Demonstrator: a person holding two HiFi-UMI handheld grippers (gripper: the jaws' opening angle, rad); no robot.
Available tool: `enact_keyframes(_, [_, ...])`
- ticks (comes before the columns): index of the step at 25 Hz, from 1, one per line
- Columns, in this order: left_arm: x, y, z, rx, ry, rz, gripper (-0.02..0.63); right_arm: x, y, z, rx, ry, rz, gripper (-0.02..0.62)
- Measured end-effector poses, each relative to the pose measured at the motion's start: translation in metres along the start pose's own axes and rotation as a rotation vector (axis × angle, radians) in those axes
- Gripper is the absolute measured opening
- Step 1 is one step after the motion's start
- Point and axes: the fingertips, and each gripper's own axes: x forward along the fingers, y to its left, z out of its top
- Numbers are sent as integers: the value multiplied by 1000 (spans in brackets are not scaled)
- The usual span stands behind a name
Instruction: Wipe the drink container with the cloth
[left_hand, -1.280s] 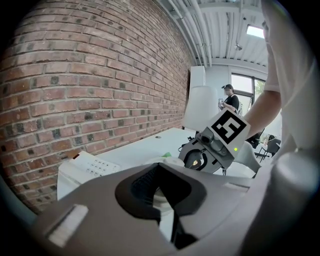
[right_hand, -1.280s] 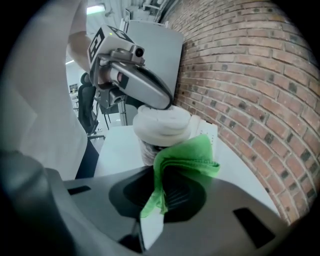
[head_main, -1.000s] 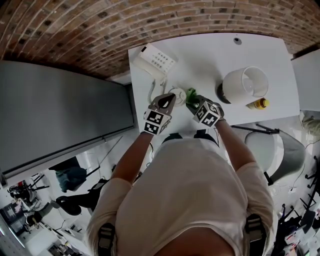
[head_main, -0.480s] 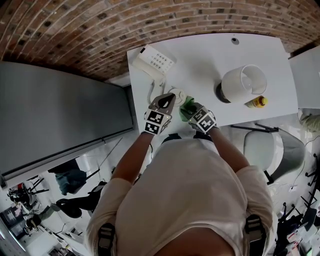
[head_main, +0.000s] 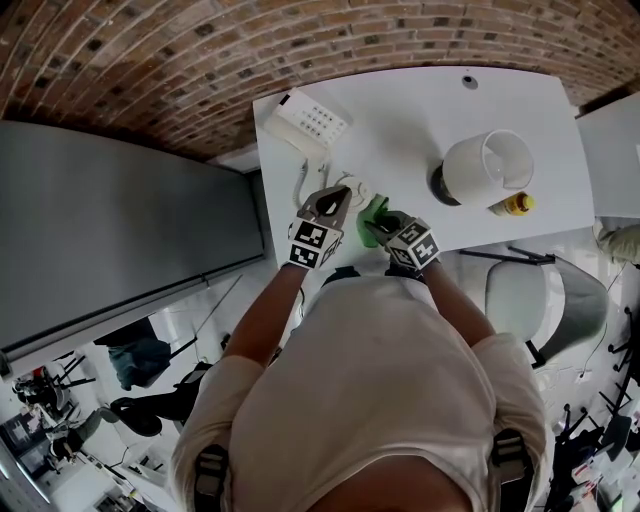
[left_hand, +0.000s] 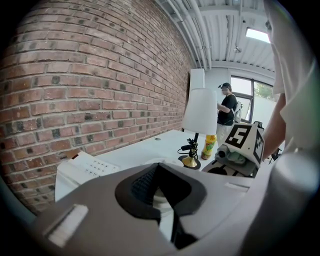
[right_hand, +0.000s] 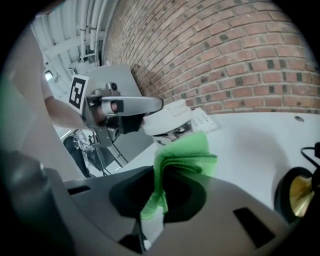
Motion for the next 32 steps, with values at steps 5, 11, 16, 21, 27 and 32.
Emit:
enact_keyframes(5, [-1, 0, 0, -6, 1, 2, 8, -22, -40, 2, -35, 8, -95, 43])
enact_keyframes(11, [0, -1, 1, -9, 5, 2, 8, -12, -76, 17, -215, 86, -129, 43])
enact_keyframes(16, [1, -2, 0, -14, 5, 10, 8, 12, -75, 24, -376, 177, -55, 43])
enact_keyframes(21, [2, -2, 0, -28, 18, 4, 8, 27, -75, 19, -487, 252, -14, 43])
enact_keyframes(27, [1, 0, 0, -39, 15, 4, 8, 29, -66, 21, -665, 311, 33, 43])
enact_keyframes(32, [1, -1, 1, -46, 13, 1, 8, 27, -62, 18, -657, 317, 35, 43])
